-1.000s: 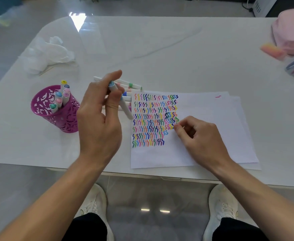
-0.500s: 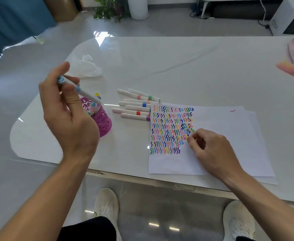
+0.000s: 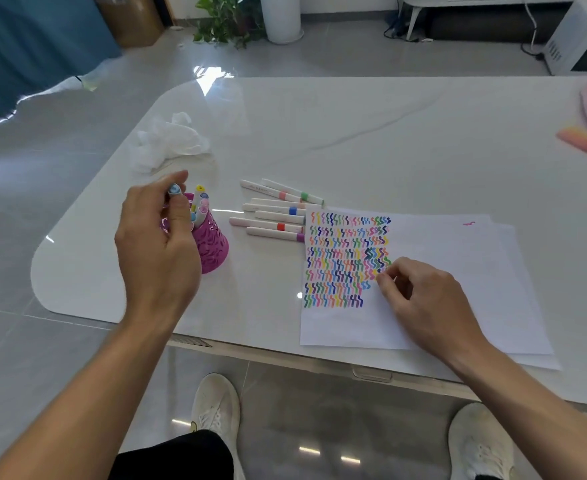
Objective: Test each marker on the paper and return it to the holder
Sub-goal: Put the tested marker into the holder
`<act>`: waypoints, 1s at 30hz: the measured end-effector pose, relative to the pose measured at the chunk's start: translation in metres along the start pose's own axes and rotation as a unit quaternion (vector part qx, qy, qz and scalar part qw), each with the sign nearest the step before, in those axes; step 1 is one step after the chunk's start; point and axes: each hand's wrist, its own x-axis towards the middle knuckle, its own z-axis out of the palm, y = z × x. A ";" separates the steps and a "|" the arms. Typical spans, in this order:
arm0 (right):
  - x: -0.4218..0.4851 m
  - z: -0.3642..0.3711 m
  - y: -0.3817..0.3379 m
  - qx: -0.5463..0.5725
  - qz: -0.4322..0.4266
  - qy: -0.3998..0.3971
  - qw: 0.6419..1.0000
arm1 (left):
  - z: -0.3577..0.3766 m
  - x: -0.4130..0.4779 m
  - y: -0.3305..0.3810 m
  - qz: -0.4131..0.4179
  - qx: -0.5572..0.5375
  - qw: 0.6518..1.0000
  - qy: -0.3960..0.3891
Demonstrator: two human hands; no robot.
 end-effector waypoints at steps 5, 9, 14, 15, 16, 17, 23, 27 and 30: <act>0.001 0.001 -0.001 -0.002 0.000 -0.001 1.000 | 0.005 0.000 -0.006 -0.021 0.058 0.997 -0.039; 0.001 0.001 0.000 -0.002 -0.001 0.000 1.000 | 0.008 0.000 -0.012 -0.027 0.108 0.991 -0.068; 0.000 0.001 0.000 -0.002 -0.001 -0.001 1.000 | 0.009 0.000 -0.013 -0.026 0.138 0.988 -0.066; 0.001 0.001 0.000 -0.002 0.000 -0.001 1.000 | 0.009 0.000 -0.013 -0.026 0.141 0.987 -0.066; 0.001 0.001 0.000 -0.002 0.000 -0.001 1.000 | 0.009 0.000 -0.014 -0.026 0.147 0.986 -0.069; 0.001 0.001 0.000 -0.003 0.000 0.000 1.000 | 0.009 0.000 -0.014 -0.026 0.153 0.985 -0.073; 0.000 0.001 0.000 -0.002 0.001 -0.003 1.000 | 0.009 -0.004 -0.010 0.006 0.170 0.984 -0.059; 0.000 0.000 -0.001 -0.001 0.002 -0.005 1.000 | 0.011 -0.009 -0.001 0.094 0.152 0.983 -0.033; 0.000 0.000 0.000 -0.003 0.003 -0.005 1.000 | 0.019 -0.016 0.005 0.186 0.147 0.971 -0.041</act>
